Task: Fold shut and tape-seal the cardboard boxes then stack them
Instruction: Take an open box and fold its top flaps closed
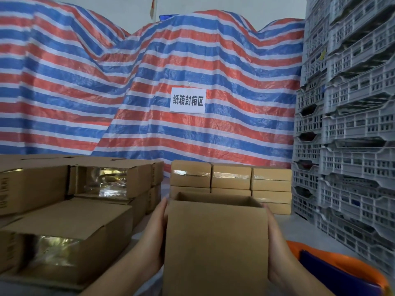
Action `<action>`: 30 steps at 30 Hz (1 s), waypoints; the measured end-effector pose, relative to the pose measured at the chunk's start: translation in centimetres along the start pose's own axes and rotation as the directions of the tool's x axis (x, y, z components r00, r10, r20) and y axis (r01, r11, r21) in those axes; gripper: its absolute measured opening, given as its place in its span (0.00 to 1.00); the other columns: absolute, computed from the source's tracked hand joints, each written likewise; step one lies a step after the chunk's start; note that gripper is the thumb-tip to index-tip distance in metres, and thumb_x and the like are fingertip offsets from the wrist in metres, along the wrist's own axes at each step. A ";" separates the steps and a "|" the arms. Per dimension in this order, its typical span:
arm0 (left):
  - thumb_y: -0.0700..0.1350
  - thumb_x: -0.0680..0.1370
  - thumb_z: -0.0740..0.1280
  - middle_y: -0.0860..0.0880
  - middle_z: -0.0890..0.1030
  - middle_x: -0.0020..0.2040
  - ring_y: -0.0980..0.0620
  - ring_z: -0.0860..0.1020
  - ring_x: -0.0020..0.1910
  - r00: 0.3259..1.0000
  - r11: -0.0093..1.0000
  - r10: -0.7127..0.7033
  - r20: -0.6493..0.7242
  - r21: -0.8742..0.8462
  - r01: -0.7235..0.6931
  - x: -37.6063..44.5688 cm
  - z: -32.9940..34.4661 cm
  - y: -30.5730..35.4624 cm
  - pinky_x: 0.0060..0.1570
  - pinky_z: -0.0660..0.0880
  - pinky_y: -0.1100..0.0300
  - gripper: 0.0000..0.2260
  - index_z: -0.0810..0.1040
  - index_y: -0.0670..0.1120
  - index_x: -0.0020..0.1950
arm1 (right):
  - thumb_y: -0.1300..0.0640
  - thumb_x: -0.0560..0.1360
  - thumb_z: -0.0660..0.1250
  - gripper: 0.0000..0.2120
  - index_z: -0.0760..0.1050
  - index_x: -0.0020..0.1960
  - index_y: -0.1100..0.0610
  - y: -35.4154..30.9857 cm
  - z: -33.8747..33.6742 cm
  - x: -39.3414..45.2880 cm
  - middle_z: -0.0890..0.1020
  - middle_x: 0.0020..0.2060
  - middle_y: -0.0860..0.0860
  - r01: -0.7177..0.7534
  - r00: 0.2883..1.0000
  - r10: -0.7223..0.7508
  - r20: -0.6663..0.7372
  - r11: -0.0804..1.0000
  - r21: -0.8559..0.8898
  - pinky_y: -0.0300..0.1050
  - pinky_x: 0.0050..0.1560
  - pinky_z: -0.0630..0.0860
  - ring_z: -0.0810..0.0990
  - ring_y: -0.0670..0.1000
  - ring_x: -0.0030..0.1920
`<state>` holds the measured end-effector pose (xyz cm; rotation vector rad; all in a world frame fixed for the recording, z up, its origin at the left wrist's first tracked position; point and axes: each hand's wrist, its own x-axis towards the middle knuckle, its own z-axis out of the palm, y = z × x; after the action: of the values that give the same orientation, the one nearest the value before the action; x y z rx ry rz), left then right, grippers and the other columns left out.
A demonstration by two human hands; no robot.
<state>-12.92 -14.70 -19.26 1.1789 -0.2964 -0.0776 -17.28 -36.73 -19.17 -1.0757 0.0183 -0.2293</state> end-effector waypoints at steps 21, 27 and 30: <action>0.41 0.80 0.64 0.42 0.85 0.44 0.47 0.84 0.39 0.999 0.979 -0.030 0.045 0.204 0.020 0.2 -1.1 0.7 0.39 0.77 0.54 0.10 0.85 0.50 0.50 | 0.35 0.78 0.56 0.33 0.86 0.37 0.59 0.0 -0.3 -0.3 0.85 0.36 0.60 0.049 0.997 -0.053 -0.055 0.996 -0.076 0.50 0.40 0.74 0.85 0.56 0.31; 0.45 0.82 0.61 0.41 0.84 0.50 0.45 0.83 0.48 1.000 0.956 0.020 -0.018 0.292 -0.013 0.1 -0.8 0.3 0.49 0.78 0.48 0.12 0.80 0.43 0.61 | 0.31 0.73 0.60 0.34 0.83 0.48 0.63 -0.4 0.0 -0.5 0.85 0.38 0.61 -0.001 0.998 -0.004 -0.065 0.997 -0.083 0.51 0.42 0.75 0.85 0.58 0.33; 0.52 0.83 0.58 0.37 0.80 0.60 0.39 0.78 0.61 0.997 0.964 0.068 0.030 0.257 -0.073 -0.8 -1.1 -0.1 0.63 0.73 0.45 0.19 0.77 0.40 0.64 | 0.31 0.67 0.63 0.34 0.82 0.49 0.63 -0.7 0.2 -0.7 0.85 0.37 0.61 -0.017 0.999 0.013 -0.042 0.994 -0.105 0.50 0.41 0.75 0.85 0.58 0.32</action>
<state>-13.33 -13.59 -19.92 1.4251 -0.3750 0.0121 -18.09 -36.70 -18.52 -1.1749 0.0761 -0.2386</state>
